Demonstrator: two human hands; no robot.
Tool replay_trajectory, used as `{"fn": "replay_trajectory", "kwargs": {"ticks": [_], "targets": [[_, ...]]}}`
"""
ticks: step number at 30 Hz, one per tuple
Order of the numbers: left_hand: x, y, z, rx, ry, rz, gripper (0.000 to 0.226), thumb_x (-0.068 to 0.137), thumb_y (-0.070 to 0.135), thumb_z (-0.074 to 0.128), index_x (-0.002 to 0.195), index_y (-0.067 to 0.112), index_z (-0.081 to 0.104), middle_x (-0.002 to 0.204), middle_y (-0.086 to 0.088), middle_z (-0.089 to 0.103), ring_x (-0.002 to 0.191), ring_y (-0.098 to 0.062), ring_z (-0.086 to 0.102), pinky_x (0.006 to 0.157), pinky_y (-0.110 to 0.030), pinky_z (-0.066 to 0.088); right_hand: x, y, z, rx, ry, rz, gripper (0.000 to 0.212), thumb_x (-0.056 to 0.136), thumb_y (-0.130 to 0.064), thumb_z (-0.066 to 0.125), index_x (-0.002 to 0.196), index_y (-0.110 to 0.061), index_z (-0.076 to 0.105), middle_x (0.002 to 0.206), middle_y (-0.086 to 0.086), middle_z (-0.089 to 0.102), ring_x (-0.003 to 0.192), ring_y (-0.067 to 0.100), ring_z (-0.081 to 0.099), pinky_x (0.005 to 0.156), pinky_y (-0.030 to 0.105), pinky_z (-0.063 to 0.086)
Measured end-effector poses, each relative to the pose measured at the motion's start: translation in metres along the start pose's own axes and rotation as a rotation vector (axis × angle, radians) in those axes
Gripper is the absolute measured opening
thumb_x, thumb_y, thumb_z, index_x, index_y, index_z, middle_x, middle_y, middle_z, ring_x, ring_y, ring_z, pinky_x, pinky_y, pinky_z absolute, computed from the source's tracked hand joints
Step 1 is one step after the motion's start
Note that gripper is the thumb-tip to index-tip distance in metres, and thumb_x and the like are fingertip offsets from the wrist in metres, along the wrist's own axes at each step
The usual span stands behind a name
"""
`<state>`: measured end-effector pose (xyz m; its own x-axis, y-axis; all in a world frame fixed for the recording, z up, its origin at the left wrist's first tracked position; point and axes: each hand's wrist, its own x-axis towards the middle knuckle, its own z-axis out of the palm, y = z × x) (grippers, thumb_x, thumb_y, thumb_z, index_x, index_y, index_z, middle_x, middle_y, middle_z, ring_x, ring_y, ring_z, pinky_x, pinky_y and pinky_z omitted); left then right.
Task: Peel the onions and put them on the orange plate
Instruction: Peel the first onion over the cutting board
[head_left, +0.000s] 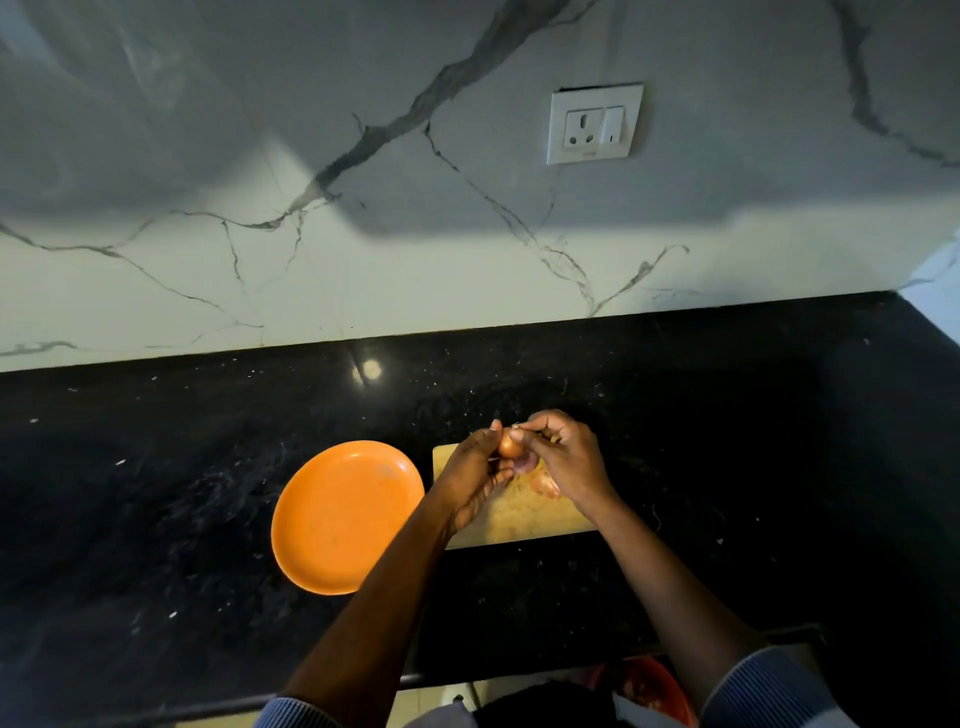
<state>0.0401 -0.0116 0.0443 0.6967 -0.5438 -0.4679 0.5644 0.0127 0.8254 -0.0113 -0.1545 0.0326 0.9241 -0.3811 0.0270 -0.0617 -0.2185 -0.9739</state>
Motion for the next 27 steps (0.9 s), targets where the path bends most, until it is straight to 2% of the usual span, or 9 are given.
{"fn": "replay_trajectory", "kwargs": {"ticks": [7, 10, 12, 14, 16, 19, 22, 25, 27], "targets": [[0.003, 0.006, -0.001, 0.076, 0.042, -0.049, 0.053, 0.108, 0.043, 0.031, 0.106, 0.000, 0.062, 0.073, -0.011, 0.064, 0.057, -0.013, 0.049, 0.058, -0.025, 0.044, 0.001, -0.004, 0.000, -0.102, -0.003, -0.021, 0.009, 0.091, -0.022, 0.074, 0.091, -0.014, 0.073, 0.087, -0.003, 0.072, 0.068, -0.007, 0.066, 0.058, 0.008, 0.048], [0.000, 0.008, 0.000, 0.173, 0.027, -0.021, 0.053, 0.107, 0.049, 0.033, 0.105, 0.008, 0.066, 0.076, -0.006, 0.071, 0.063, -0.013, 0.060, 0.068, -0.028, 0.049, 0.003, -0.004, -0.001, -0.094, 0.016, -0.014, 0.011, 0.091, -0.026, 0.073, 0.092, -0.015, 0.073, 0.087, -0.006, 0.072, 0.075, -0.002, 0.068, 0.063, 0.015, 0.052], [-0.004, 0.009, -0.002, 0.255, 0.026, 0.070, 0.040, 0.107, 0.043, 0.038, 0.103, 0.018, 0.068, 0.083, 0.001, 0.074, 0.074, -0.010, 0.067, 0.072, -0.027, 0.053, 0.004, -0.002, -0.002, -0.116, 0.066, -0.013, 0.011, 0.091, -0.030, 0.073, 0.091, -0.019, 0.073, 0.087, -0.009, 0.073, 0.082, 0.003, 0.068, 0.070, 0.020, 0.052], [-0.002, 0.006, -0.009, 0.366, 0.026, 0.193, 0.023, 0.105, 0.033, 0.050, 0.115, 0.019, 0.066, 0.098, 0.003, 0.073, 0.088, -0.007, 0.069, 0.074, -0.022, 0.055, 0.006, 0.001, -0.006, -0.098, 0.098, 0.003, 0.013, 0.091, -0.032, 0.073, 0.090, -0.019, 0.073, 0.085, -0.007, 0.073, 0.082, 0.005, 0.068, 0.071, 0.020, 0.052], [-0.001, 0.004, -0.018, 0.469, 0.002, 0.270, 0.028, 0.098, 0.025, 0.063, 0.125, 0.016, 0.063, 0.108, 0.003, 0.072, 0.093, -0.005, 0.069, 0.078, -0.018, 0.056, 0.006, 0.001, -0.009, -0.066, 0.107, 0.028, 0.016, 0.090, -0.032, 0.074, 0.088, -0.016, 0.073, 0.083, -0.005, 0.074, 0.081, 0.006, 0.069, 0.069, 0.018, 0.050], [0.001, 0.006, -0.018, 0.500, 0.012, 0.283, 0.036, 0.090, 0.020, 0.074, 0.125, 0.013, 0.065, 0.107, -0.001, 0.073, 0.091, -0.004, 0.070, 0.076, -0.016, 0.055, 0.006, 0.000, -0.008, -0.036, 0.074, 0.052, 0.018, 0.089, -0.034, 0.075, 0.087, -0.016, 0.073, 0.082, -0.003, 0.074, 0.080, 0.009, 0.070, 0.069, 0.021, 0.051], [0.003, 0.006, -0.016, 0.465, 0.052, 0.289, 0.035, 0.087, 0.021, 0.077, 0.120, 0.011, 0.068, 0.106, -0.006, 0.075, 0.099, -0.018, 0.072, 0.081, -0.023, 0.057, 0.008, -0.001, -0.006, -0.007, 0.039, 0.064, 0.018, 0.090, -0.036, 0.074, 0.088, -0.019, 0.075, 0.083, -0.003, 0.076, 0.082, 0.010, 0.071, 0.073, 0.028, 0.054], [0.002, 0.008, -0.021, 0.432, 0.045, 0.272, 0.036, 0.085, 0.030, 0.079, 0.117, 0.016, 0.071, 0.106, -0.007, 0.076, 0.103, -0.028, 0.071, 0.092, -0.039, 0.056, 0.011, -0.004, -0.011, 0.074, -0.059, 0.071, 0.009, 0.091, -0.027, 0.074, 0.096, -0.020, 0.077, 0.093, -0.004, 0.077, 0.092, 0.010, 0.072, 0.078, 0.023, 0.052], [0.000, 0.010, -0.025, 0.407, 0.006, 0.273, 0.034, 0.087, 0.023, 0.076, 0.119, 0.013, 0.070, 0.109, -0.008, 0.076, 0.106, -0.025, 0.071, 0.096, -0.039, 0.055, 0.011, -0.006, -0.016, 0.137, -0.146, 0.095, 0.014, 0.091, -0.019, 0.073, 0.104, -0.015, 0.077, 0.101, -0.002, 0.077, 0.099, 0.010, 0.072, 0.081, 0.018, 0.053]]}}
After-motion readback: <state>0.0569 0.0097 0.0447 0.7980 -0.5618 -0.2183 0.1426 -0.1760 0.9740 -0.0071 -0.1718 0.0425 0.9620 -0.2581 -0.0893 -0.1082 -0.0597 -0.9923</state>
